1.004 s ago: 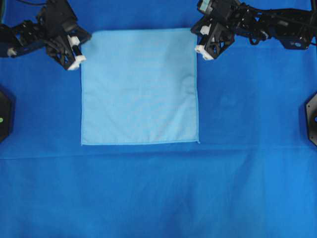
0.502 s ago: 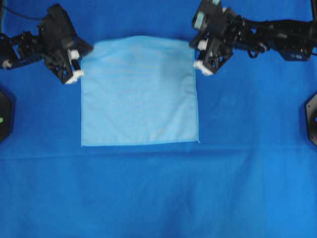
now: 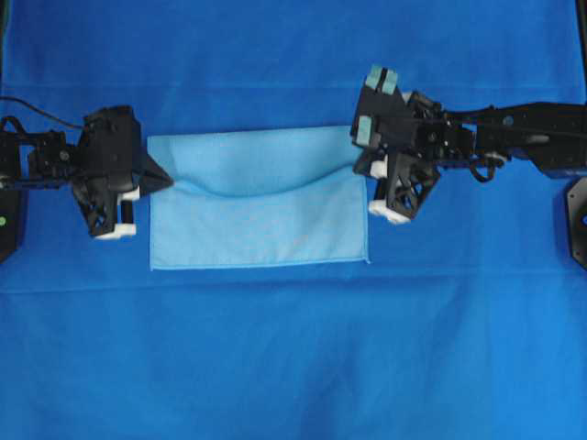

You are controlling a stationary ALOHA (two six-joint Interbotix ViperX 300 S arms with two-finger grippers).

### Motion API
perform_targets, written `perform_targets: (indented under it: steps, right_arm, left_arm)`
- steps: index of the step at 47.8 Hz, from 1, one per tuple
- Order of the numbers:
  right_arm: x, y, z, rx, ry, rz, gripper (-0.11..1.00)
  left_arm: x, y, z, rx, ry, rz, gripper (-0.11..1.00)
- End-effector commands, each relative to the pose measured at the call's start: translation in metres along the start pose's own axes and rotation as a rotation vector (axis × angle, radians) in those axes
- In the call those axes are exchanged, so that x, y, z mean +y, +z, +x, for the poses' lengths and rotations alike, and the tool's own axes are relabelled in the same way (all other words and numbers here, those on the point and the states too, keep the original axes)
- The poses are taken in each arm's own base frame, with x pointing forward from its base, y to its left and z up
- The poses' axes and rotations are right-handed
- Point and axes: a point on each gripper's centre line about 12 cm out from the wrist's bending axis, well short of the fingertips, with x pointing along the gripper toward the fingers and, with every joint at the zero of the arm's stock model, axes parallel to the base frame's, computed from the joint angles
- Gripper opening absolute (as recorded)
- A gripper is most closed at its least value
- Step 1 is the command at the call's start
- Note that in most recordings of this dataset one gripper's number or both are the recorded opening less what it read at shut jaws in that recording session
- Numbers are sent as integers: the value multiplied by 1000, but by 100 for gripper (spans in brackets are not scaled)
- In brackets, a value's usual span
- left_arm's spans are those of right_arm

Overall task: Fold the light blue towel.
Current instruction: 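Pull both held corners toward the bottom edge, folding the towel in half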

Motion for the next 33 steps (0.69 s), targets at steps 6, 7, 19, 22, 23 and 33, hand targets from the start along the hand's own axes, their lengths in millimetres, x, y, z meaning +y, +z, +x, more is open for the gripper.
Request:
perform_targets:
  steps: [6, 7, 19, 22, 23, 33]
  right_arm:
    - [34, -2, -8, -6, 65, -7, 1]
    - [38, -3, -9, -5, 73, -10, 1]
    - [69, -12, -12, 11, 130, -23, 1]
    - [70, -14, -12, 15, 132, -16, 1]
    - [71, -14, -12, 14, 133, -13, 1]
    - [71, -13, -12, 11, 135, 6, 1]
  left_arm:
    - [-36, 14, -3, -44, -102, 18, 2]
    - [-39, 15, -3, -44, -113, 19, 2]
    - [-69, 12, -7, -32, -199, -9, 2]
    - [-71, 11, -8, -29, -207, -12, 2]
    - [-72, 11, -8, -25, -209, -13, 2]
    - [-73, 11, -8, -27, -212, -14, 2]
